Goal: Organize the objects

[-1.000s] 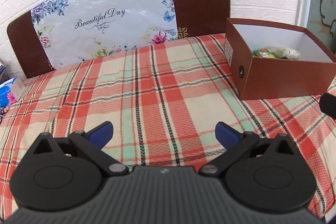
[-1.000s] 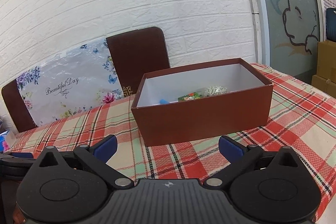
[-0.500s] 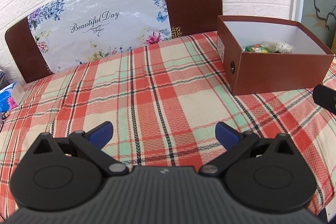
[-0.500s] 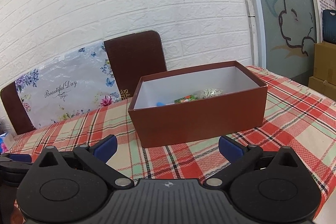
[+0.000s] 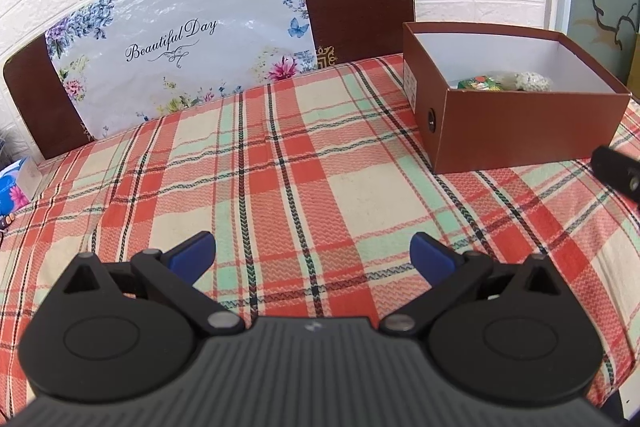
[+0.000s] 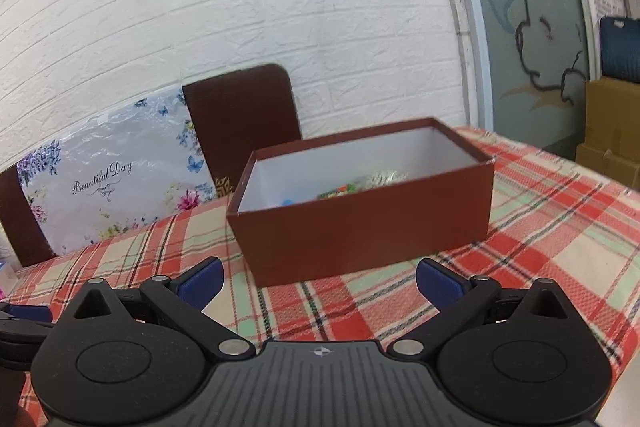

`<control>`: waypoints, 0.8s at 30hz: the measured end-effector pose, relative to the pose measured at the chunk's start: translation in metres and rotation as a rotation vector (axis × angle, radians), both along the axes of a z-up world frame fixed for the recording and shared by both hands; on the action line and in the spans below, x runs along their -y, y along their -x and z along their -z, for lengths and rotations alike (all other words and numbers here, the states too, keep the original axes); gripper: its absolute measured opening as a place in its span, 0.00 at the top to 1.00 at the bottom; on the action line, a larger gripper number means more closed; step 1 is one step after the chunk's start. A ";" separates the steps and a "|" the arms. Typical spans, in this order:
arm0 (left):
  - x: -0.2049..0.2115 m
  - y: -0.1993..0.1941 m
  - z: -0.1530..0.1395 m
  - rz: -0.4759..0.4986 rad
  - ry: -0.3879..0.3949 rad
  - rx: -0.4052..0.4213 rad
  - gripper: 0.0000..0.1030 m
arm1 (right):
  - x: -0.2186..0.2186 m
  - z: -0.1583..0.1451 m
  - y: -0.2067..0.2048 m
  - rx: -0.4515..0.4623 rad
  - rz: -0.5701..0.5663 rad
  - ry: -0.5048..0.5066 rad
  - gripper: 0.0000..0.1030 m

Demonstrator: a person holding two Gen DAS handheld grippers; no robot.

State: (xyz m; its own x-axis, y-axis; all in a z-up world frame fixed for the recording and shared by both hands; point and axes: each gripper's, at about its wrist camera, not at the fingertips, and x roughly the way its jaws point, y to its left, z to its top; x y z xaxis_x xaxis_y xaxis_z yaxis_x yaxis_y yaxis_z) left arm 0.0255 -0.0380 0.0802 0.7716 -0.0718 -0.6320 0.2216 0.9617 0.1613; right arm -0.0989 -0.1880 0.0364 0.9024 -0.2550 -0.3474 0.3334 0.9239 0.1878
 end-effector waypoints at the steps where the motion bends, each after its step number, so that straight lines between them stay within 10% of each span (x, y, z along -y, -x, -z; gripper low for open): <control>1: 0.001 0.000 0.000 0.000 -0.004 0.001 0.00 | -0.002 -0.001 0.002 0.014 0.006 0.015 0.01; 24: 0.013 0.002 0.008 0.035 -0.024 -0.067 0.00 | -0.003 0.008 0.000 0.003 0.019 0.007 0.01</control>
